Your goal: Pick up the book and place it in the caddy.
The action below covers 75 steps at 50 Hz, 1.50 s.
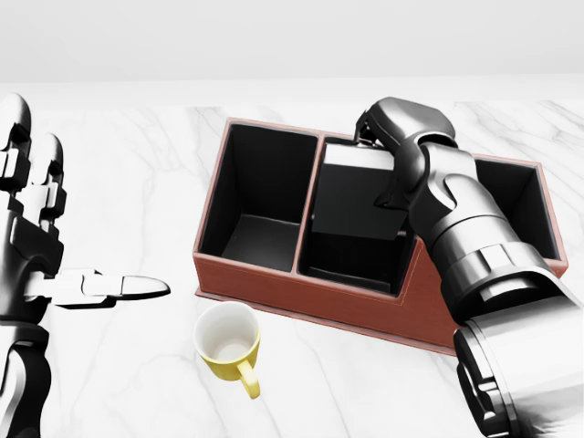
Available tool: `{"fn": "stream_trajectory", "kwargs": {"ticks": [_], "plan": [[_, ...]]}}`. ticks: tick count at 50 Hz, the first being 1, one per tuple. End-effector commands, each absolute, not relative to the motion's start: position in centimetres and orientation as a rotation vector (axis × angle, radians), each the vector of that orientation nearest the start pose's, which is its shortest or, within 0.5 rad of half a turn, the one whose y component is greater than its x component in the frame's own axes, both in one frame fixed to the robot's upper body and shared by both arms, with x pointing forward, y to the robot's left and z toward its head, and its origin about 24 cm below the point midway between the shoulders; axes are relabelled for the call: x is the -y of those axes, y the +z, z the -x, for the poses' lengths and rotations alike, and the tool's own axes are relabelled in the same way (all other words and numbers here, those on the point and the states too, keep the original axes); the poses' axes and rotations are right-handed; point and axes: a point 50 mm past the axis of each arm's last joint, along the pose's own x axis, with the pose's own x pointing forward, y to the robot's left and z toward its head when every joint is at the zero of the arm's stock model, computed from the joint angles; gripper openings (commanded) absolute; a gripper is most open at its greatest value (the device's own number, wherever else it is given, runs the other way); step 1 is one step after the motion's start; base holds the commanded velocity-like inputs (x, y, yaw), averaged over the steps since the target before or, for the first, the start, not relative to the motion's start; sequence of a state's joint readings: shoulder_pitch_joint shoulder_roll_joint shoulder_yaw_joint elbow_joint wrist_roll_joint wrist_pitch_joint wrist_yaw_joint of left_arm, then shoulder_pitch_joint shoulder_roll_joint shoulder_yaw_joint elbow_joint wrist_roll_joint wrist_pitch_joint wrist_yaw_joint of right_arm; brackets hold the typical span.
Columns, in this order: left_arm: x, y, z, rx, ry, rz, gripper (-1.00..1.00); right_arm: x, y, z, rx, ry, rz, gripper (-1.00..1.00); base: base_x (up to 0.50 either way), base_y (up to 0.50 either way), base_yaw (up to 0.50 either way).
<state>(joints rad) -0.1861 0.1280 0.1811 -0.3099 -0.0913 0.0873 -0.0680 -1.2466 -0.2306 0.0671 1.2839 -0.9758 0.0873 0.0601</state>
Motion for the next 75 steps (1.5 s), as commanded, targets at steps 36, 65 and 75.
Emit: {"fn": "stream_trajectory", "kwargs": {"ticks": [36,65,75], "plan": [[-19.4,15.0,-26.8,0.385,0.040,-0.047,1.00,14.7,15.6,-42.6,-0.130,0.048,1.345,-1.00,0.00,0.00,0.00],[-19.6,14.5,-27.1,0.359,0.043,-0.057,1.00,13.9,14.2,-42.2,-0.137,0.062,1.333,-1.00,0.00,0.00,0.00],[-19.7,14.6,-27.1,0.362,0.046,-0.062,1.00,13.9,13.5,-42.1,-0.146,0.064,1.336,-1.00,0.00,0.00,0.00]]}}
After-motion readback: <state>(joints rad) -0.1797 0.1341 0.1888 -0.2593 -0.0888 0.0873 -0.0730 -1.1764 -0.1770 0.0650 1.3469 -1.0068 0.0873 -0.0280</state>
